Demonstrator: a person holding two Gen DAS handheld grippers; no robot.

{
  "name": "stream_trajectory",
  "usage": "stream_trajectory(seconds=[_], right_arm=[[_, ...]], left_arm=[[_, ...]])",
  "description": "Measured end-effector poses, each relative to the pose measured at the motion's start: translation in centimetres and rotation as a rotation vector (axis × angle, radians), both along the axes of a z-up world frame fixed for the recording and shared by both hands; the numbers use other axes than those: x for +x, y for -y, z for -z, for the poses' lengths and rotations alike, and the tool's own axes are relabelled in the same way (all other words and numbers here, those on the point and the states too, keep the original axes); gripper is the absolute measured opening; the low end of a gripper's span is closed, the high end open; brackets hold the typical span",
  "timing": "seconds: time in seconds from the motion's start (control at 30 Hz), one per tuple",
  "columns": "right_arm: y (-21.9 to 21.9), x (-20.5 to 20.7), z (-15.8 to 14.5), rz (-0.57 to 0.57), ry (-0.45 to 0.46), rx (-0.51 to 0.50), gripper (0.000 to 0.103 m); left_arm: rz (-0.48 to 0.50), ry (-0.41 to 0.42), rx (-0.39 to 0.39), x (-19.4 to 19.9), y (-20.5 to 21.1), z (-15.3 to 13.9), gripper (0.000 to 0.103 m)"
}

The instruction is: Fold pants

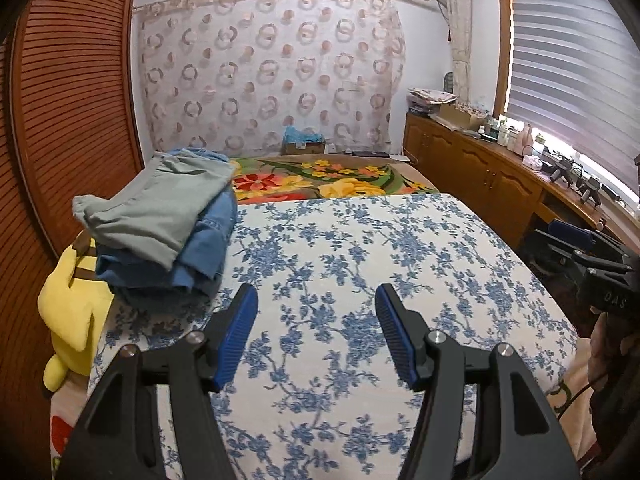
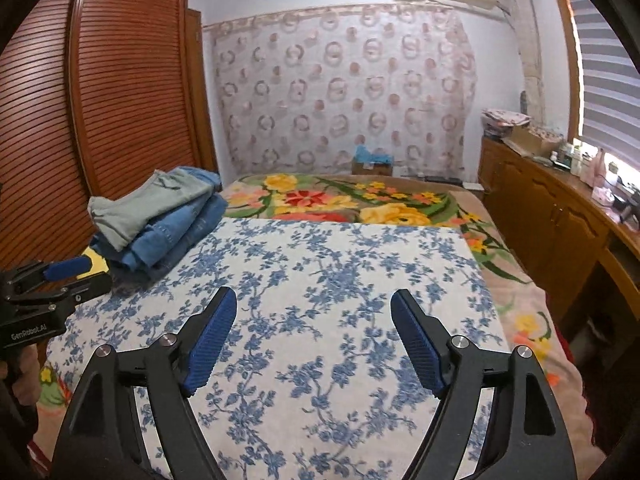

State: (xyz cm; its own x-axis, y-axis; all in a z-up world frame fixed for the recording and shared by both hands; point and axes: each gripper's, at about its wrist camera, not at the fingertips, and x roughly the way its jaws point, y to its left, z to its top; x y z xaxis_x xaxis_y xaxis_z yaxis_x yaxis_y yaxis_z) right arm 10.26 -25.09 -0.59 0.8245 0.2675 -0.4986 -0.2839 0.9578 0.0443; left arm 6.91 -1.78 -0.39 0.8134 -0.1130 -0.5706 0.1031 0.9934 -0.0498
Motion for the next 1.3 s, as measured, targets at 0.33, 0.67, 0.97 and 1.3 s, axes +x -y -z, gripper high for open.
stream_trajectory(seconds=[0.33,0.67,0.97,1.3], right_arm=[[1.3,-2.1,-2.6,0.027,0.04,0.012,0.084],[1.5,-3.6,-4.5,0.046,0.084,0.027,0.088],[1.9,-5.2,-5.9,0.059,0.127,0.049,0.088],[1.9,-5.4,-6.1,0.078,0.142,0.05,0.088]], left_arm=[[0.027,0.063,0.007,-1.3,1.7,-3.5,0.061],[0.027,0.106,0.012,-3.3,2.1,-6.3,0.061],[0.016,0.134,0.021,-4.9,1.5,-7.2,0.061],[-0.01,0.142,0.023,-5.4,0.7,-7.4,0.061]])
